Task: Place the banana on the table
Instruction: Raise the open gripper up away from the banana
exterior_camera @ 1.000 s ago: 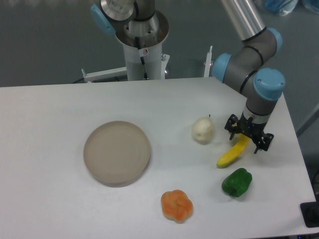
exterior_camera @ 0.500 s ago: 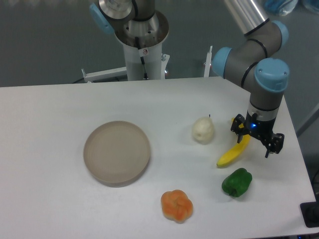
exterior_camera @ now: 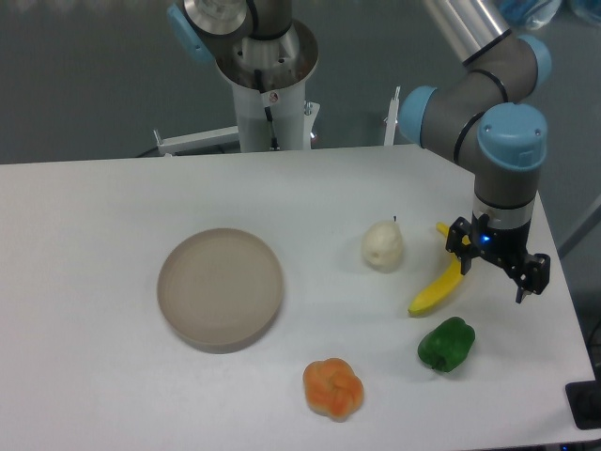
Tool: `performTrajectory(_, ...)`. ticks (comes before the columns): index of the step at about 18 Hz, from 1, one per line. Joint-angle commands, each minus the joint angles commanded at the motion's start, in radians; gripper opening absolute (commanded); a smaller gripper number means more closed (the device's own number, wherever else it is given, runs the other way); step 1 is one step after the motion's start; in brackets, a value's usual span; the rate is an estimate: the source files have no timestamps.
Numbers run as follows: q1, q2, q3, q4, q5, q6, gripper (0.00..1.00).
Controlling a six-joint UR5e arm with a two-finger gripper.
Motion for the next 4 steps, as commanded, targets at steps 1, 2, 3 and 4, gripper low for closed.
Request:
performTrajectory(1,0.0,-0.002,0.0,0.0,0.0,0.0,1.0)
performTrajectory(2,0.0,-0.003,0.003,0.0,0.0,0.0,1.0)
performTrajectory(3,-0.002,-0.003,0.005,0.0,0.0,-0.002,1.0)
performTrajectory(4,-0.002,-0.005,0.005,0.0,0.0,-0.002,1.0)
